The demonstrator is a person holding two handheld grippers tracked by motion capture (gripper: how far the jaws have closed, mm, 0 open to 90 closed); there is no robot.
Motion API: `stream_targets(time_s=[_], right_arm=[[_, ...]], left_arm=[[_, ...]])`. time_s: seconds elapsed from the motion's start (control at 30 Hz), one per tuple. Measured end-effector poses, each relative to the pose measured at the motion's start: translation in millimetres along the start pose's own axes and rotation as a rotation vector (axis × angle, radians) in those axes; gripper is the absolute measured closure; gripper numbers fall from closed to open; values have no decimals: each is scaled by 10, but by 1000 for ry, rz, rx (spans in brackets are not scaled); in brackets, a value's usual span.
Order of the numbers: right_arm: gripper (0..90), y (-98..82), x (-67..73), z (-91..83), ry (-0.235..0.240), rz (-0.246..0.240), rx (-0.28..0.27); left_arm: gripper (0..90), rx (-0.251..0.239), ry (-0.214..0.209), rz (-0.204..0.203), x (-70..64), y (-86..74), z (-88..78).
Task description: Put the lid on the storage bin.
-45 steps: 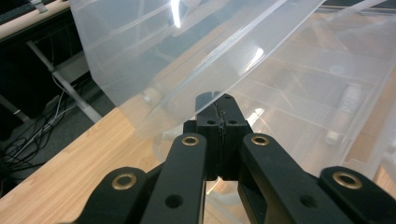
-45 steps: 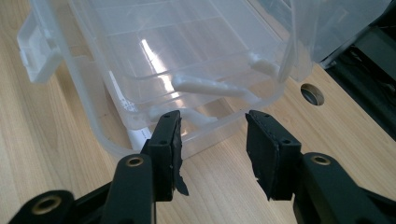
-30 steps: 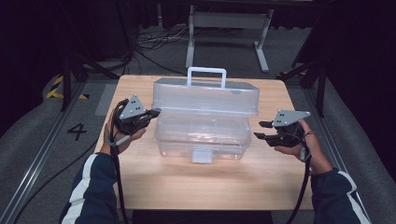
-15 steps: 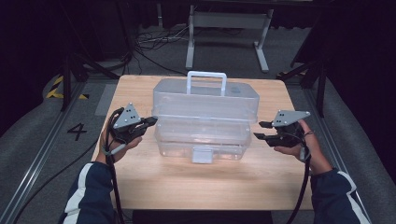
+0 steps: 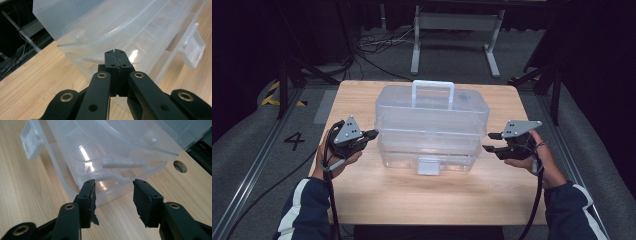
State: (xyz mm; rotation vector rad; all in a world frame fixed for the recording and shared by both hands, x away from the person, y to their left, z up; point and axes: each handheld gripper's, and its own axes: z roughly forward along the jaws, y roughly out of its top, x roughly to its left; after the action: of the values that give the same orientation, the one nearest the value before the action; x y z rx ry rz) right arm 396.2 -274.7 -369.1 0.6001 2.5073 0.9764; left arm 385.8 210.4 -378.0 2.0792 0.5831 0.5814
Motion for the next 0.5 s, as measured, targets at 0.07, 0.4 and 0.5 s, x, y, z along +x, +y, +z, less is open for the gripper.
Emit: stream_targets(time_s=[0.07, 0.4, 0.5], right_arm=[[525, -13, 13, 7, 0, 0, 7], [508, -121, 76, 46, 10, 2, 42], [503, -137, 91, 48, 18, 1, 45]], left_arm=[[900, 3, -2, -4, -6, -21, -6], [900, 44, -8, -5, -55, -121, 44], [900, 60, -10, -4, -78, -153, 65]])
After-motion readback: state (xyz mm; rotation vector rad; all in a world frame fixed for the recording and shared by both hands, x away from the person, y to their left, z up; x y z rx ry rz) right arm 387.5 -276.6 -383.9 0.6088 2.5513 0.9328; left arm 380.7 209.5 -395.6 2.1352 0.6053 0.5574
